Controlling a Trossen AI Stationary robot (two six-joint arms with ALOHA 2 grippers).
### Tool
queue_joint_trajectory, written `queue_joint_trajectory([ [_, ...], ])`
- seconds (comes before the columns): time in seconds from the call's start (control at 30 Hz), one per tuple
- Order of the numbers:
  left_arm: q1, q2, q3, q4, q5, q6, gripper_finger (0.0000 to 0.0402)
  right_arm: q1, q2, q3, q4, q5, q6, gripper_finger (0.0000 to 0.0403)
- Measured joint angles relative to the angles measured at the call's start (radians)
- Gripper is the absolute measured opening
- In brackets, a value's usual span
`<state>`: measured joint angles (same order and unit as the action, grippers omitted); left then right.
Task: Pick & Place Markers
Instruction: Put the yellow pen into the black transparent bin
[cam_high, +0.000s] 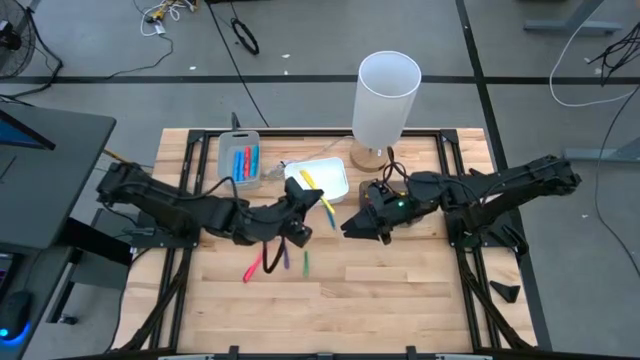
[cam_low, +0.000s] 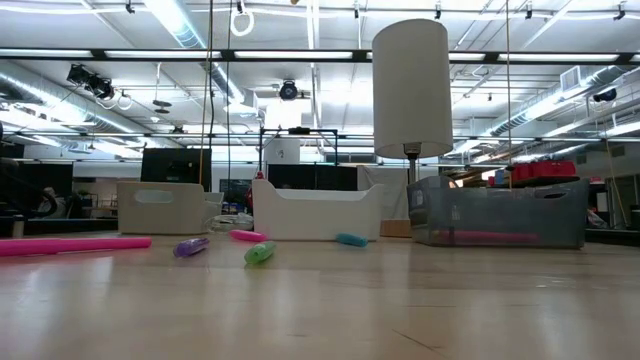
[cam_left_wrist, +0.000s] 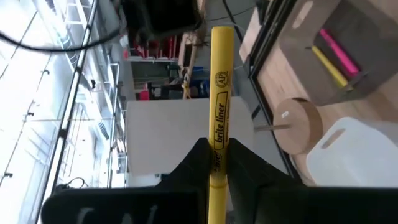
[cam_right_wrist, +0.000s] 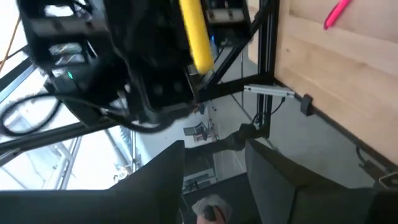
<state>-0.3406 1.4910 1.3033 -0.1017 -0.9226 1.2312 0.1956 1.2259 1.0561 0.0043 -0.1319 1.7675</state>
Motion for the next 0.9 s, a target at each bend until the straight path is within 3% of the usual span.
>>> queue_joint_trajectory([
  [0.33,-0.022,0.017,0.0,0.029,0.0,-0.029,0.0034,-0.06,0.062,0.0,0.034,-0.042,-0.037,0.0169],
  [0.6,-0.04,0.017,0.0,0.029,-0.012,-0.045,0.0034,-0.109,0.145,0.0,0.245,-0.107,-0.059,0.0169],
  [0.9,-0.064,0.016,0.0,0.02,-0.042,-0.062,0.0034,-0.131,0.153,0.0,0.24,-0.148,-0.075,0.0163],
])
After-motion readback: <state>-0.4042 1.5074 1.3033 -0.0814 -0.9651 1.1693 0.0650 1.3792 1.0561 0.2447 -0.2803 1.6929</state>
